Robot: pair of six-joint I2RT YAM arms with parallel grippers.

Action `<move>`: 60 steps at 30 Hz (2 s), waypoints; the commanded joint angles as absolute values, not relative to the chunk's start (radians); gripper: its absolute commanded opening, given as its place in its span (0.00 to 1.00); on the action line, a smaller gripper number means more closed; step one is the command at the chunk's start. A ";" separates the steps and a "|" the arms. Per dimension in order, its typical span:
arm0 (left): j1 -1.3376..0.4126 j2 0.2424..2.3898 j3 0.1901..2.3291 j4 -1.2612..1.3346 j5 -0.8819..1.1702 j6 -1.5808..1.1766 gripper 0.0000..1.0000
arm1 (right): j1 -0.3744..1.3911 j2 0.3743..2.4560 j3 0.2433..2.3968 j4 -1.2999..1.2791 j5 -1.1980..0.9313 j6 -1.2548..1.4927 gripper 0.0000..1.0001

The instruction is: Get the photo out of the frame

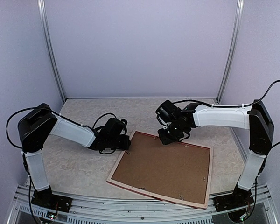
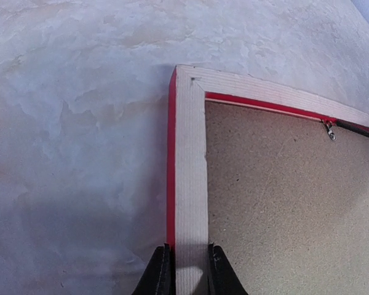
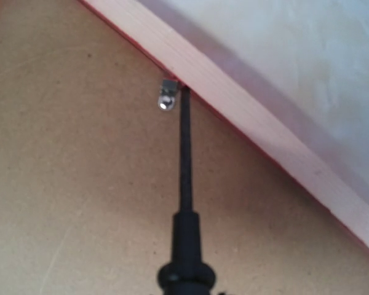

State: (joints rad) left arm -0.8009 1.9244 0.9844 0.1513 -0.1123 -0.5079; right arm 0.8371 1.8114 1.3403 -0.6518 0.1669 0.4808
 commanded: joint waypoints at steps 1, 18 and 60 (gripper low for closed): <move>-0.849 1.939 0.913 0.060 -0.061 -0.660 0.07 | 0.837 1.805 1.367 -0.723 0.213 0.539 0.00; -0.866 1.948 0.908 0.095 -0.074 -0.686 0.05 | 0.848 1.812 1.355 -0.663 0.181 0.535 0.00; -0.831 1.898 0.880 0.098 -0.123 -0.632 0.04 | 0.826 1.679 1.347 -0.606 0.144 0.386 0.00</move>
